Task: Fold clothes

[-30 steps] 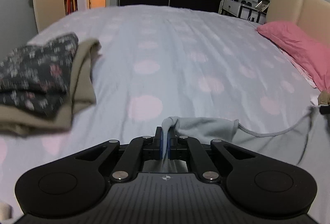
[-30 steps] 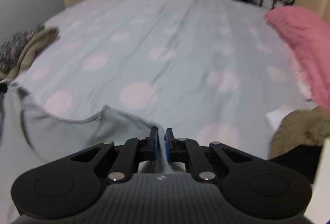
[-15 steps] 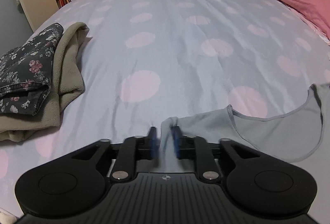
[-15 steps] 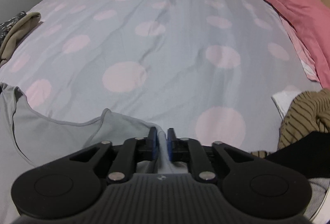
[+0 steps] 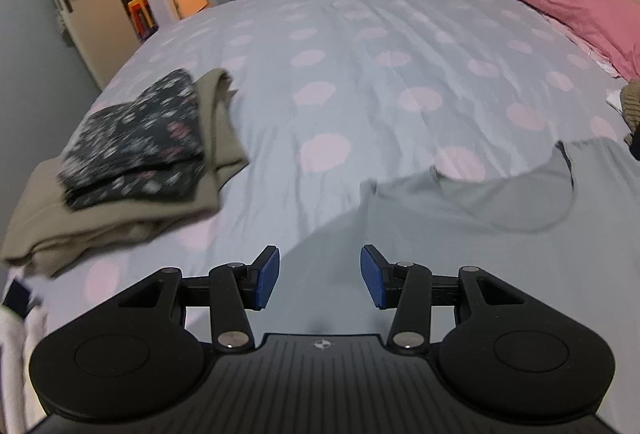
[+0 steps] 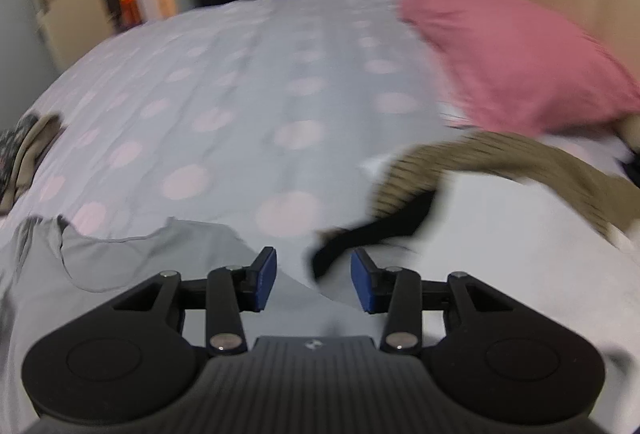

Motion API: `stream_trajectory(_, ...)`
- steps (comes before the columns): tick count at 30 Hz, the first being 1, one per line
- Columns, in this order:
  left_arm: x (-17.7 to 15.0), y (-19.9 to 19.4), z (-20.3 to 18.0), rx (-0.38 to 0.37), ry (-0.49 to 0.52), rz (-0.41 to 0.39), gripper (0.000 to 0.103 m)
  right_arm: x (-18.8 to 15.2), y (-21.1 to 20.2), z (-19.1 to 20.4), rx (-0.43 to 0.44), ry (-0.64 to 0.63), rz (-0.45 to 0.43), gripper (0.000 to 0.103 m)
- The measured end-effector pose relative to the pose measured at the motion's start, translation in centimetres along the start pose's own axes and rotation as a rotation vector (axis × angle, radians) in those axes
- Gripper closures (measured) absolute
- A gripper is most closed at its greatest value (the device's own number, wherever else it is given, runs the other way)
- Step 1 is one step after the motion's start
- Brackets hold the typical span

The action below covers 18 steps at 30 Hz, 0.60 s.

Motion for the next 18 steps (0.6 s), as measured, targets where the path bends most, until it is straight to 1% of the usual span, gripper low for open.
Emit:
stream_trajectory(5, -2.3, -3.5, 0.9, -0.002, -0.033, 0.025, 0.058, -5.2, -6.9, -6.7, -0.113, 0.146, -0.016, 0.058)
stream_trajectory(9, -4.3, -4.6, 1.1, -0.019, -0.059, 0.043, 0.058, -9.9, -10.6, -10.3, -0.175, 0.255, -0.031, 0.058)
stream_trajectory(11, -5.1, -4.6, 1.2, -0.021, -0.080, 0.056, 0.058, -12.2, -11.5, -11.5, -0.196, 0.323, -0.019, 0.058)
stream_trajectory(14, -5.7, -4.9, 1.3, -0.028, -0.115, 0.057, 0.058, -15.1, -11.8, -12.9, -0.222, 0.385, 0.017, 0.058)
stream_trajectory(18, -5.9, -5.3, 1.2, -0.036, -0.120, 0.046, 0.058, -18.7, -10.5, -13.1, -0.174, 0.447, 0.101, 0.054)
Point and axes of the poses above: each gripper's, at about its wrist camera, not at the fingertips, and y roughly the way its jaws point, z to its left, x to its top, the point moved 10 cm from there along y, roughly the way its jaws point, and after that the axes turned 14 degrees about -y, right-handed, at the moved point
